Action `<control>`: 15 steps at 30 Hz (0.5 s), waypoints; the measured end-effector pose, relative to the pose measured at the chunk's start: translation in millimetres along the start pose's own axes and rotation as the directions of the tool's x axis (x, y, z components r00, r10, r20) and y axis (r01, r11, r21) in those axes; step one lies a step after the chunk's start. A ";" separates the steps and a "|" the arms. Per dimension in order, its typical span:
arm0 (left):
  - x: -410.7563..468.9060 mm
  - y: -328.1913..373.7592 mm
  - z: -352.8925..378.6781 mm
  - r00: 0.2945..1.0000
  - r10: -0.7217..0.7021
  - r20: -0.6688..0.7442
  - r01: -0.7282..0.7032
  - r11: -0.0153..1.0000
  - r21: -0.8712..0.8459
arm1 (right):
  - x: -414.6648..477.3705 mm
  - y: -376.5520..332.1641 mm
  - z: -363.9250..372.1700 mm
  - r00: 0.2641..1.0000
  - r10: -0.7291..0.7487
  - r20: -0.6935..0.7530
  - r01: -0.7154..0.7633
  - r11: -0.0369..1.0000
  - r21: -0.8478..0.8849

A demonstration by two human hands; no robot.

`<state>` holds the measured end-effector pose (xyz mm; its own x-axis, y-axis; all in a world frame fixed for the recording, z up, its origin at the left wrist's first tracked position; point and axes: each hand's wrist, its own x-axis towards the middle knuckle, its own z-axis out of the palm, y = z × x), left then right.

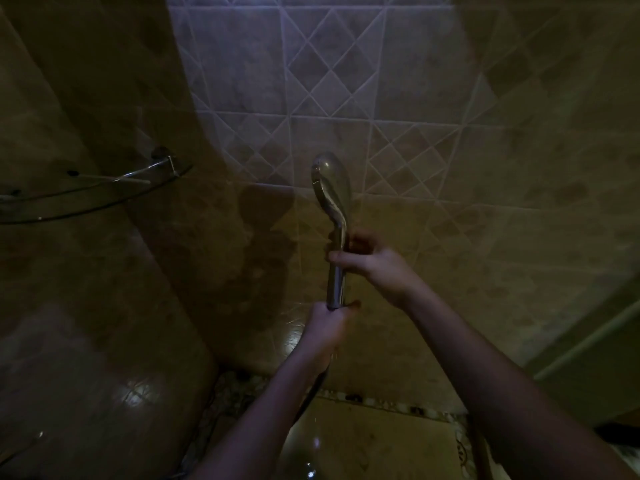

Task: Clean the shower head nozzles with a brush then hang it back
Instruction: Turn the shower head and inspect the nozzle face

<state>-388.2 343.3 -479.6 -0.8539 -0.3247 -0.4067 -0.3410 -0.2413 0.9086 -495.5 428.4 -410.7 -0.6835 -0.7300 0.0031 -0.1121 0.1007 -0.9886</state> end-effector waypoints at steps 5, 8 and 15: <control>-1.0 1.1 0.8 1.000 0.009 -0.022 -0.009 1.000 0.017 | 3.6 2.8 2.4 0.994 0.062 -0.094 -0.076 0.986 -0.151; -0.7 -0.4 1.2 1.000 0.006 -0.002 -0.006 1.000 0.012 | 5.0 5.1 -4.8 0.997 0.061 -0.039 -0.064 0.994 -0.083; 3.8 2.1 2.4 0.999 0.031 -0.017 -0.030 0.999 0.027 | 4.4 3.2 -0.1 0.997 0.013 -0.076 -0.013 1.000 -0.002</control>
<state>-393.1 343.8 -479.0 -0.8572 -0.3475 -0.3801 -0.3255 -0.2065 0.9227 -499.0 425.5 -413.8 -0.7375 -0.6753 0.0017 -0.1047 0.1119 -0.9882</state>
